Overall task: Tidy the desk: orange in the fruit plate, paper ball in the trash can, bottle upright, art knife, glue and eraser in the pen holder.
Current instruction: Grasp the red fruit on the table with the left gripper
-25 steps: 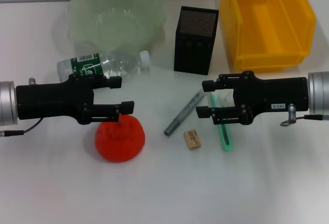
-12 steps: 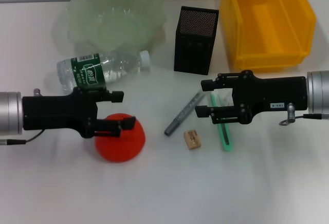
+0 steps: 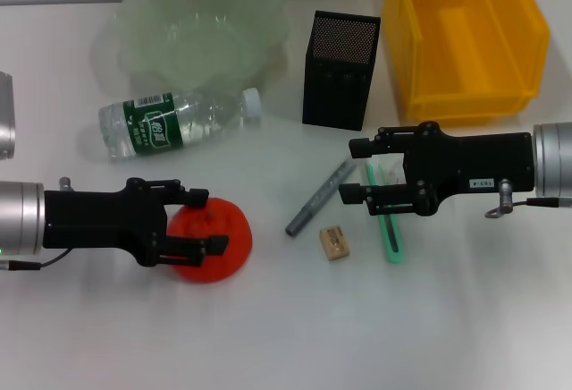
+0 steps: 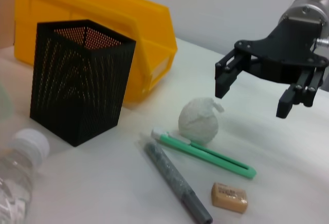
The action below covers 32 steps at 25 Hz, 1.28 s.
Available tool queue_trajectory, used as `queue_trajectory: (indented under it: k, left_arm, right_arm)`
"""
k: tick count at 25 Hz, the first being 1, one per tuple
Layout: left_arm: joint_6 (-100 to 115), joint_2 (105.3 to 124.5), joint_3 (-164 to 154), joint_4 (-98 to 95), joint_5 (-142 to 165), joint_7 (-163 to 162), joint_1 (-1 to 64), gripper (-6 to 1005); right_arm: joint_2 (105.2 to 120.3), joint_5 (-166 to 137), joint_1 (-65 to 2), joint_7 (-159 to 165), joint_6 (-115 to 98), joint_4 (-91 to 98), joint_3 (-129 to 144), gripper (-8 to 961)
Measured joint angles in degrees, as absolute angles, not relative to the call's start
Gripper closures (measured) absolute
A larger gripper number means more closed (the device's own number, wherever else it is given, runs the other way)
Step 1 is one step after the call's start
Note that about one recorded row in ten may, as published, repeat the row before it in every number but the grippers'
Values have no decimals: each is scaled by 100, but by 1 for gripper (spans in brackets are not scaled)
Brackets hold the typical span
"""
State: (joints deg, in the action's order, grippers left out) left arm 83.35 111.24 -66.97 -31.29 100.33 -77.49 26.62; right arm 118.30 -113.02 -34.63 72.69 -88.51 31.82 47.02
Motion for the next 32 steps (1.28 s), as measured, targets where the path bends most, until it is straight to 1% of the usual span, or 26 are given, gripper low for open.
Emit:
queue_trajectory:
  k: [4, 13, 20, 21, 32]
  left_arm:
    - [8327, 11126, -6697, -3129, 10081, -7740, 2663, 199]
    - [8226, 11198, -6697, -3296, 10338, -7720, 2655, 201]
    - [8220, 11197, -6700, -3331, 10359, -7649, 2674, 375]
    - [8219, 11199, -6702, -3331, 10361, -7605, 2676, 649]
    - [8224, 11227, -6697, -3331, 10363, -7581, 2689, 804]
  right_arm:
    - [11830, -11302, -3463, 7269, -8850, 3193, 4702, 279]
    - [11830, -11306, -3475, 7269, -8842, 3208, 4702, 283]
    - [11830, -11311, -3498, 7268, -8822, 3204, 4702, 286]
    - [11830, -11318, -3509, 7269, -8792, 3193, 4702, 287]
    - [11830, -11373, -3542, 7268, -8770, 3181, 4702, 291]
